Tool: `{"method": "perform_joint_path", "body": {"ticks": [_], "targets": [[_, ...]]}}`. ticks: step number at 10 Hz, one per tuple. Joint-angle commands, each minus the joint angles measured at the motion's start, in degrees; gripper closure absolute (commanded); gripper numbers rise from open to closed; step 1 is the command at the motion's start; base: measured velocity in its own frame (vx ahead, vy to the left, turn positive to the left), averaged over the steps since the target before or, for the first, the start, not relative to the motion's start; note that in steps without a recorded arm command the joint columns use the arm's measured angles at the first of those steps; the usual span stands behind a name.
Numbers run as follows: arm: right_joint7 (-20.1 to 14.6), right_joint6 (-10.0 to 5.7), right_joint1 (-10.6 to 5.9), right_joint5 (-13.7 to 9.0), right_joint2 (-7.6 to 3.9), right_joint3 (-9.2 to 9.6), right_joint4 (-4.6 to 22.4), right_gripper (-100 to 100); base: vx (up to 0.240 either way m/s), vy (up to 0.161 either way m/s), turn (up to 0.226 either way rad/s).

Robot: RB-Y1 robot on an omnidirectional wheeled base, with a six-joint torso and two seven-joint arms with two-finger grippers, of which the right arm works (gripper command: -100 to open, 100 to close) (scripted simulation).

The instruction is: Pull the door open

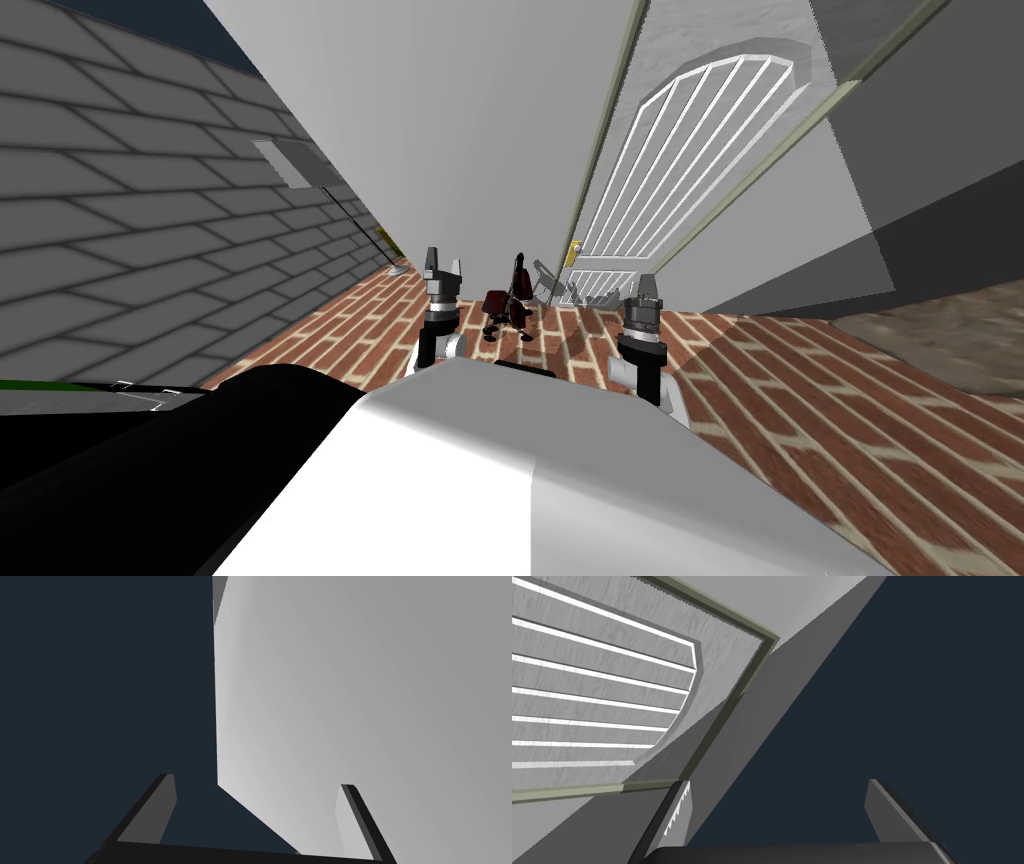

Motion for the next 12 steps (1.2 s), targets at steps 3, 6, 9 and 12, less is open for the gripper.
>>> {"method": "perform_joint_path", "body": {"ticks": [3, 6, 9, 12], "targets": [[5.0, 0.55, -3.93, 2.26, -1.1, -1.6, 6.59, -100, 0.081, -0.028, 0.045], [7.89, 0.77, -6.18, 3.56, -1.76, -2.61, 10.82, -100, 0.096, -0.035, 0.033], [12.43, 1.12, -9.72, 5.6, -2.72, -4.2, 16.93, -100, 0.07, -0.024, 0.045], [17.1, 1.47, -13.34, 7.7, -3.61, -5.84, 23.15, -100, 0.101, -0.047, 0.046]]}}
